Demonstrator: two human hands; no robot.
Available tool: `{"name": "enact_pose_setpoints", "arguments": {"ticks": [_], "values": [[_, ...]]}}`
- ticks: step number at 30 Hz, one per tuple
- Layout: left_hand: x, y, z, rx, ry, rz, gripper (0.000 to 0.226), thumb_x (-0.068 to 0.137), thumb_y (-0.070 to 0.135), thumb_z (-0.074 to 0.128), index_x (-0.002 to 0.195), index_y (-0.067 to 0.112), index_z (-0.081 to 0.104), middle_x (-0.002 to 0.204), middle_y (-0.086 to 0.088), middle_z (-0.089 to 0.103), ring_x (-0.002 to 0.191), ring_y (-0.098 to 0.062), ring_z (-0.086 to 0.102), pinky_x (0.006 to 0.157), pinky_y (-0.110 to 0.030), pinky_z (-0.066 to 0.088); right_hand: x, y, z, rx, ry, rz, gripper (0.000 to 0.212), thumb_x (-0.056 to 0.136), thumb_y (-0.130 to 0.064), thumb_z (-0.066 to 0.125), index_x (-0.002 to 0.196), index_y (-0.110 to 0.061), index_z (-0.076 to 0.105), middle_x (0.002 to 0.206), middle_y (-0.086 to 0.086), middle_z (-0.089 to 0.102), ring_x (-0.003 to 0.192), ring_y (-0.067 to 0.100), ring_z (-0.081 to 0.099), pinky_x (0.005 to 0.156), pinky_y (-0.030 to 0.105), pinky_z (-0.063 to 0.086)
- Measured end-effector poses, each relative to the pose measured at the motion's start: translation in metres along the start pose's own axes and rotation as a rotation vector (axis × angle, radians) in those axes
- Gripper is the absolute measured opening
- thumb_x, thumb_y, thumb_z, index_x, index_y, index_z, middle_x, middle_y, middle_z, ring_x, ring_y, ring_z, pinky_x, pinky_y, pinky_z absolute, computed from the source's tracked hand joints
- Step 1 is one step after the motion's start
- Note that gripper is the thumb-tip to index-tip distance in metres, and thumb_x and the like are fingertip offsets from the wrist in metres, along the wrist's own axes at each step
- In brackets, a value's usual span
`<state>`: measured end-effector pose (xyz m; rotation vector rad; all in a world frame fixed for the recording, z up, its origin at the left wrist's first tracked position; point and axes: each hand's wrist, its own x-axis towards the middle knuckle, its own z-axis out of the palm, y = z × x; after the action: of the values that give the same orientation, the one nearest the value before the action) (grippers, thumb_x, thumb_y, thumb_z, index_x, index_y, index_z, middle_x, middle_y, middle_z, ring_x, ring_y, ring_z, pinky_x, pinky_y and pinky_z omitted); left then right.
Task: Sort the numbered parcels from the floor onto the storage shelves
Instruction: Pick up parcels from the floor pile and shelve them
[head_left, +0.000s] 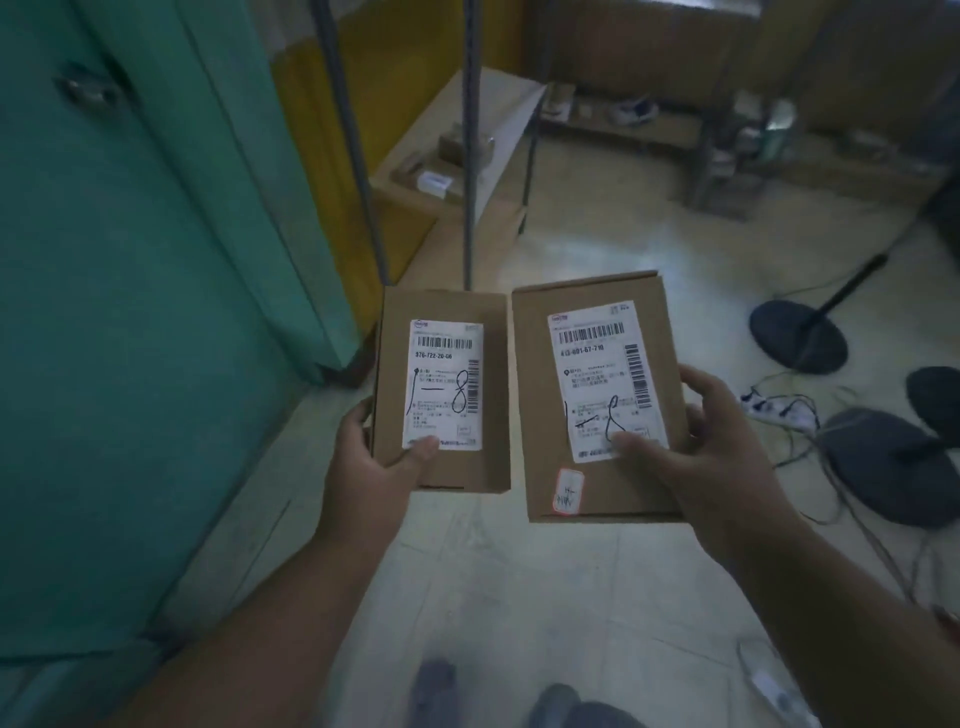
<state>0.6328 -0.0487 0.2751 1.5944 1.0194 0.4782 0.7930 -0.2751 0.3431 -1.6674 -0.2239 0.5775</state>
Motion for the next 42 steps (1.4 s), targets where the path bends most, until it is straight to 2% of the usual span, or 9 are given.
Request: {"name": "enact_pose_setpoints", "arguments": {"ticks": [4, 8, 11, 14, 21, 26, 31, 34, 42], "values": [[0.050, 0.034, 0.071, -0.014, -0.115, 0.062, 0.068, 0.083, 0.028, 0.079, 0.139, 0.033, 0.041, 0.108, 0.021, 0.062, 0.100, -0.002, 0.062, 0.079, -0.025, 0.052, 0.045, -0.001, -0.048, 0.060, 0.129, 0.034, 0.078, 0.066, -0.015, 0.087, 0.129, -0.042, 0.050, 0.112, 0.003, 0.071, 0.093, 0.024, 0.074, 0.069, 0.049, 0.061], [0.093, 0.056, 0.156, -0.021, -0.166, 0.080, 0.066, 0.085, 0.028, 0.078, 0.138, 0.038, 0.040, 0.115, 0.012, 0.063, 0.100, -0.004, 0.062, 0.076, -0.023, 0.054, 0.105, 0.002, -0.098, 0.086, 0.174, 0.036, 0.077, 0.067, -0.012, 0.087, 0.129, -0.042, 0.050, 0.111, 0.004, 0.071, 0.093, 0.025, 0.074, 0.069, 0.050, 0.061], [0.119, 0.075, 0.205, -0.045, -0.128, 0.055, 0.065, 0.084, 0.026, 0.079, 0.137, 0.036, 0.042, 0.113, 0.015, 0.065, 0.101, -0.006, 0.064, 0.083, -0.030, 0.056, 0.161, -0.007, -0.129, 0.053, 0.150, 0.059, 0.076, 0.068, -0.012, 0.087, 0.128, -0.041, 0.051, 0.109, 0.005, 0.072, 0.092, 0.025, 0.074, 0.069, 0.050, 0.061], [0.144, 0.095, 0.229, -0.035, -0.066, 0.030, 0.062, 0.084, 0.025, 0.078, 0.130, 0.041, 0.040, 0.106, 0.026, 0.060, 0.097, 0.003, 0.060, 0.079, -0.023, 0.053, 0.225, -0.032, -0.147, 0.049, 0.065, 0.058, 0.079, 0.064, -0.017, 0.088, 0.130, -0.040, 0.050, 0.111, 0.007, 0.071, 0.093, 0.027, 0.074, 0.070, 0.051, 0.061], [0.238, 0.121, 0.259, 0.052, 0.056, -0.064, 0.055, 0.085, 0.028, 0.078, 0.128, 0.034, 0.045, 0.102, 0.022, 0.062, 0.094, 0.001, 0.062, 0.071, -0.021, 0.051, 0.377, -0.071, -0.140, 0.067, -0.038, 0.029, 0.072, 0.070, -0.010, 0.085, 0.126, -0.042, 0.052, 0.108, 0.004, 0.072, 0.089, 0.023, 0.075, 0.064, 0.043, 0.061], [0.342, 0.158, 0.315, 0.118, 0.001, -0.042, 0.059, 0.084, 0.029, 0.078, 0.132, 0.033, 0.045, 0.109, 0.014, 0.065, 0.095, -0.001, 0.062, 0.070, -0.019, 0.049, 0.481, -0.086, -0.150, 0.110, -0.012, 0.052, 0.073, 0.072, -0.008, 0.084, 0.129, -0.039, 0.052, 0.109, 0.004, 0.072, 0.087, 0.023, 0.075, 0.063, 0.044, 0.061], [0.431, 0.217, 0.404, 0.090, -0.062, -0.050, 0.070, 0.082, 0.035, 0.079, 0.140, 0.032, 0.040, 0.116, 0.006, 0.067, 0.103, -0.016, 0.066, 0.087, -0.044, 0.058, 0.554, -0.115, -0.201, 0.103, 0.049, 0.069, 0.075, 0.070, -0.011, 0.085, 0.129, -0.042, 0.051, 0.106, -0.001, 0.073, 0.085, 0.023, 0.075, 0.062, 0.046, 0.061], [0.470, 0.240, 0.457, 0.059, -0.091, -0.034, 0.070, 0.081, 0.034, 0.080, 0.139, 0.034, 0.041, 0.112, 0.010, 0.069, 0.099, -0.011, 0.067, 0.088, -0.041, 0.058, 0.600, -0.128, -0.232, 0.131, 0.078, 0.060, 0.075, 0.064, -0.014, 0.085, 0.127, -0.042, 0.053, 0.102, -0.001, 0.074, 0.084, 0.025, 0.075, 0.064, 0.046, 0.061], [0.525, 0.261, 0.556, -0.056, 0.140, -0.173, 0.064, 0.081, 0.031, 0.081, 0.133, 0.036, 0.044, 0.110, 0.009, 0.069, 0.096, -0.010, 0.067, 0.084, -0.037, 0.056, 0.765, -0.148, -0.294, 0.081, -0.103, 0.092, 0.080, 0.060, -0.017, 0.087, 0.129, -0.040, 0.053, 0.110, 0.008, 0.073, 0.090, 0.032, 0.074, 0.072, 0.055, 0.059]]}}
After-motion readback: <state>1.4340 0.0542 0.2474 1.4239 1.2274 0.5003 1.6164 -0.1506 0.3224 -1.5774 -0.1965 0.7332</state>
